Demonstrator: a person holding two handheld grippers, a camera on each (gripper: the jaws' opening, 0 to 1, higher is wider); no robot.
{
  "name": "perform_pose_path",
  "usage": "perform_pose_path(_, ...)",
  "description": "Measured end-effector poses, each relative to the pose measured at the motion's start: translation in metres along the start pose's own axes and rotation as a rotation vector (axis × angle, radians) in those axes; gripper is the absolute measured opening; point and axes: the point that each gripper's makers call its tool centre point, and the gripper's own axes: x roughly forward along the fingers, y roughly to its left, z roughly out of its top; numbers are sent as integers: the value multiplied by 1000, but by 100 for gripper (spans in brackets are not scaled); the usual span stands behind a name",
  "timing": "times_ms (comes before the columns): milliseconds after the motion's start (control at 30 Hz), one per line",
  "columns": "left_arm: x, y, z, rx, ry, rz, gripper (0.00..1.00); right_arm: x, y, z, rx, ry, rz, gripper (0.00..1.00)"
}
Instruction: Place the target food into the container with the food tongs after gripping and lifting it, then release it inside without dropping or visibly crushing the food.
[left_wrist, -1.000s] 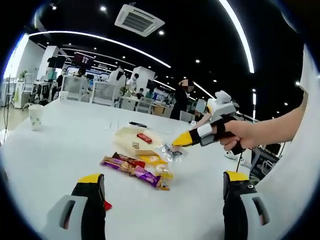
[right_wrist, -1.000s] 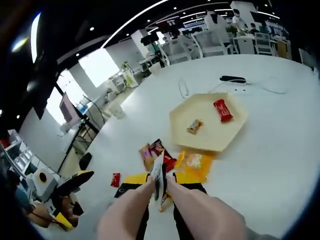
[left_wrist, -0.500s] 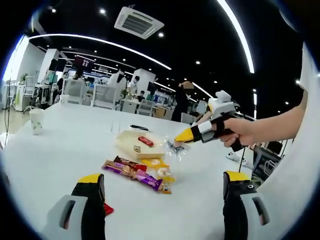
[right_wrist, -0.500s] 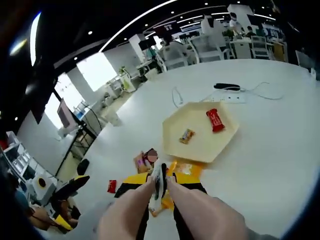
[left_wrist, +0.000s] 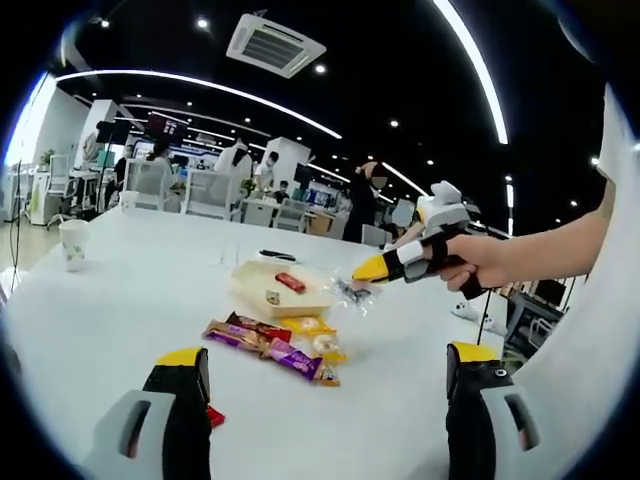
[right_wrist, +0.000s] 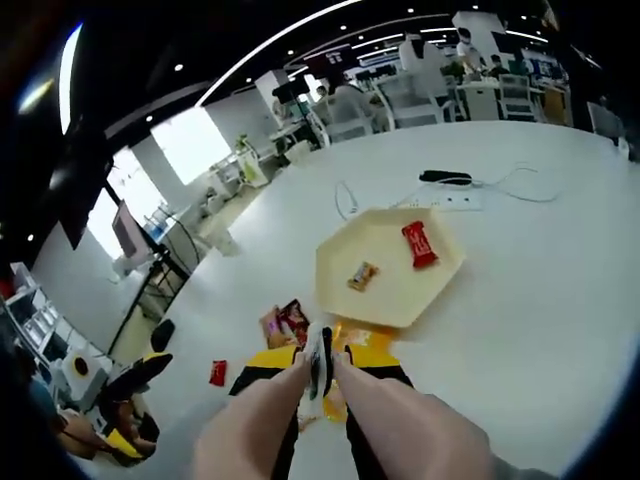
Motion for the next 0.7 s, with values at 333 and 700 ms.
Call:
perform_pose_path(333,-3,-6,-4,-2,6,3,99,-1,-2,6,5,-17,6,16)
perform_pose_path(700,-4,-6,-4,-3,13,8,99,-1,-16,21,12,-37,-6,16)
